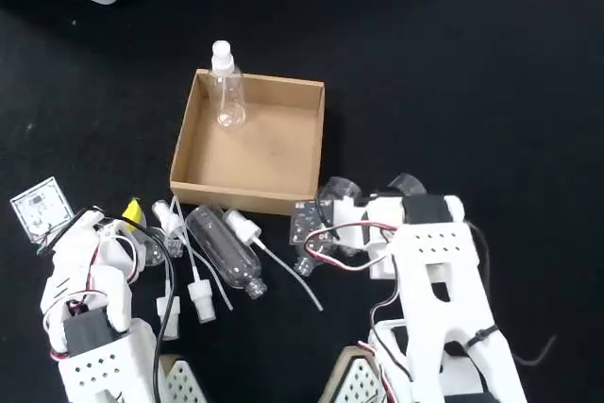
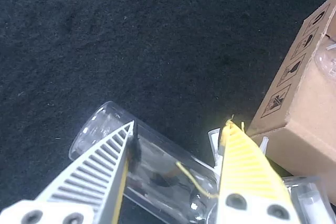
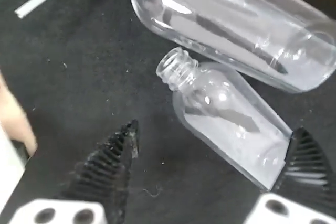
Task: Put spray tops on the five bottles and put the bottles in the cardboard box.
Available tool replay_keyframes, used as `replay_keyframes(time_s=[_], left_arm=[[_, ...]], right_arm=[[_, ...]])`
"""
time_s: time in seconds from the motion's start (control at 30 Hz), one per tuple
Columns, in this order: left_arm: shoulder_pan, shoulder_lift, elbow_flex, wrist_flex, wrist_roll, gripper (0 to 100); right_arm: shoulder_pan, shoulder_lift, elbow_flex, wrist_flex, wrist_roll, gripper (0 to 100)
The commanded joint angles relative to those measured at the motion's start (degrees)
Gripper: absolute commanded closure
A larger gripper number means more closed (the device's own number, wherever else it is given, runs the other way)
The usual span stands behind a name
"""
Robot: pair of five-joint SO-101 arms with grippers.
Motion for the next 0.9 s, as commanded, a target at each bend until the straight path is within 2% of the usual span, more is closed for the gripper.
replay_keyframes(time_s=[0.0, 0.3, 0.5, 0.6, 0.87], left_arm=[[0.0, -0.5, -0.6, -1.6, -0.4, 75], [0.0, -0.5, -0.6, -1.6, -0.4, 75], [0.0, -0.5, -0.6, -1.6, -0.4, 75], [0.0, -0.5, -0.6, -1.6, -0.4, 75], [0.0, -0.5, -0.6, -1.6, -0.4, 75]], right_arm=[[-1.4, -0.9, 1.2, -3.7, 0.5, 62.4], [-1.8, -0.9, 5.8, -9.3, 0.4, 62.9], [-1.8, -0.9, 8.2, -12.7, 0.3, 75.7], [-1.8, -1.0, 8.5, -12.8, 0.0, 77.4], [-2.0, -1.2, 8.1, -12.4, -9.6, 77.6]])
